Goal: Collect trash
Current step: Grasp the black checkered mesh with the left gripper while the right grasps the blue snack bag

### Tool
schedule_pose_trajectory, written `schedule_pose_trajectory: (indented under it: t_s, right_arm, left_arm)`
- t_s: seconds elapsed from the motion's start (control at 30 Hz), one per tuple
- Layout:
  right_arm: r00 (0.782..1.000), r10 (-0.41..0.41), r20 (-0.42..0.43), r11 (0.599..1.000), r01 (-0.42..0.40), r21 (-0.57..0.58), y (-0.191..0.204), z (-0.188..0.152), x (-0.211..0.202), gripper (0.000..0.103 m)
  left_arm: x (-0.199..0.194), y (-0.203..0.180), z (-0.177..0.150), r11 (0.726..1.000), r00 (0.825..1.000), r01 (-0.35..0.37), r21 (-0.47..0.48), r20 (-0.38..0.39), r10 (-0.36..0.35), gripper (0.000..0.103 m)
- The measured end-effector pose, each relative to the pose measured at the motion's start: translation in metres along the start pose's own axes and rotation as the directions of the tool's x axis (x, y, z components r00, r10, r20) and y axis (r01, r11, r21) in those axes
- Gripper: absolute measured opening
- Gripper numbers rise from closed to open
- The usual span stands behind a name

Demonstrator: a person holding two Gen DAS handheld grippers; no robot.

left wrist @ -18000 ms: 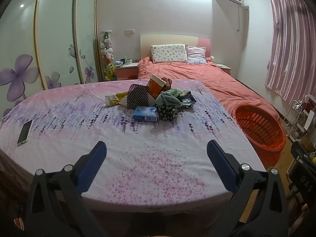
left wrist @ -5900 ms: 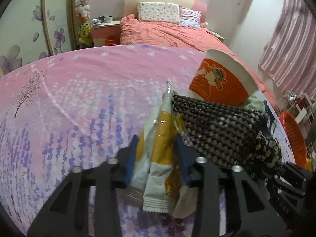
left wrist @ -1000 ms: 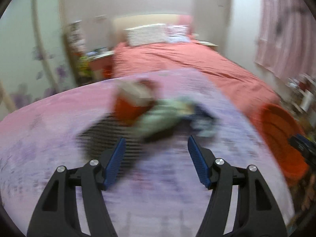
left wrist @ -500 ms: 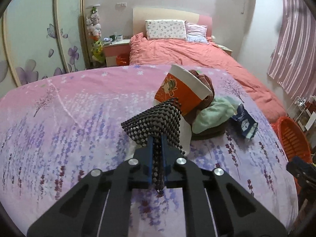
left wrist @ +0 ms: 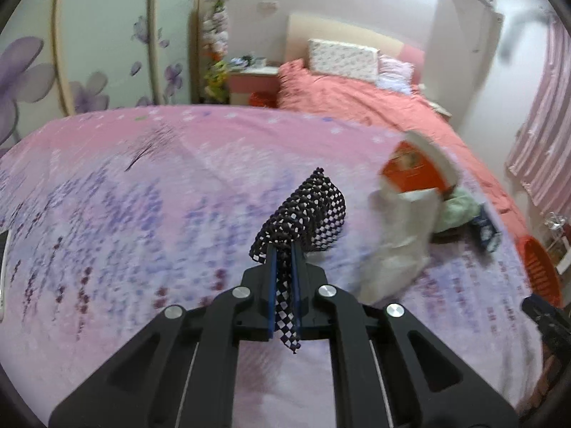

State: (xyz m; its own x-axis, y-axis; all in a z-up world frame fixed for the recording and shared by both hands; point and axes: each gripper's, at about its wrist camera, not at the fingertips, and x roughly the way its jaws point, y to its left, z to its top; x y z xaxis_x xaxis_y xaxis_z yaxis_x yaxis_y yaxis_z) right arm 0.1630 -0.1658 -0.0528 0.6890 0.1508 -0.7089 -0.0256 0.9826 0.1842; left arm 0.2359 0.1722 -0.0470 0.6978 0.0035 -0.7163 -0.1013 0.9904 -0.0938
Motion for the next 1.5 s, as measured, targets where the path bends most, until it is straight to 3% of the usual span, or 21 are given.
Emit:
schedule_pose_trajectory:
  t_s: [0.1, 0.17, 0.23, 0.3, 0.47, 0.6, 0.67, 0.9, 0.93, 1.07, 1.17, 1.5]
  right_arm:
    - [1.000, 0.002, -0.007, 1.000, -0.002, -0.004, 0.004, 0.000, 0.003, 0.053]
    - [1.000, 0.006, -0.011, 1.000, -0.006, -0.006, 0.007, 0.000, 0.005, 0.053]
    - [1.000, 0.010, -0.014, 1.000, -0.011, -0.008, 0.011, 0.001, 0.008, 0.053]
    - [1.000, 0.013, -0.015, 1.000, -0.013, -0.011, 0.014, 0.003, 0.012, 0.057]
    - [1.000, 0.019, -0.012, 1.000, -0.019, -0.005, 0.019, 0.016, 0.024, 0.061]
    - [1.000, 0.010, 0.015, 1.000, -0.011, 0.026, 0.019, 0.034, 0.037, 0.078]
    - [1.000, 0.005, 0.027, 0.999, -0.006, 0.044, 0.019, 0.045, 0.047, 0.081]
    - [0.999, -0.050, -0.020, 0.999, 0.050, -0.004, 0.031, 0.074, 0.088, 0.082]
    - [0.999, -0.048, -0.025, 0.999, 0.048, -0.001, 0.032, 0.078, 0.092, 0.081]
    - [0.998, -0.024, -0.065, 1.000, 0.023, -0.005, 0.033, 0.080, 0.101, 0.048]
    - [0.999, -0.022, -0.039, 1.000, 0.023, 0.014, 0.030, 0.073, 0.089, 0.035]
    - [0.995, -0.091, -0.045, 0.996, 0.091, -0.005, 0.020, 0.029, 0.044, 0.035]
  left_arm:
    - [0.011, 0.010, -0.002, 1.000, 0.999, -0.014, -0.009, -0.032, 0.014, 0.011]
    - [0.015, 0.011, -0.001, 1.000, 0.999, -0.009, -0.015, -0.034, 0.009, 0.023]
    - [0.020, 0.009, 0.003, 1.000, 0.999, -0.002, -0.021, -0.037, 0.001, 0.045]
    - [0.027, 0.004, 0.007, 1.000, 0.999, -0.002, -0.008, -0.042, 0.002, 0.051]
    - [0.050, -0.001, 0.015, 0.998, 0.996, -0.061, 0.027, -0.069, 0.062, 0.051]
    - [0.060, -0.003, 0.017, 0.996, 0.994, -0.078, 0.045, -0.079, 0.081, 0.051]
    - [0.061, -0.003, 0.017, 0.996, 0.993, -0.076, 0.046, -0.085, 0.080, 0.051]
    - [0.066, -0.001, 0.019, 0.995, 0.992, -0.083, 0.050, -0.094, 0.087, 0.052]
    - [0.067, -0.002, 0.019, 0.995, 0.992, -0.084, 0.051, -0.095, 0.088, 0.052]
    - [0.068, -0.001, 0.019, 0.995, 0.992, -0.084, 0.051, -0.096, 0.088, 0.053]
    - [0.068, -0.001, 0.020, 0.995, 0.992, -0.083, 0.051, -0.095, 0.087, 0.053]
    - [0.068, -0.001, 0.020, 0.995, 0.992, -0.083, 0.052, -0.096, 0.088, 0.053]
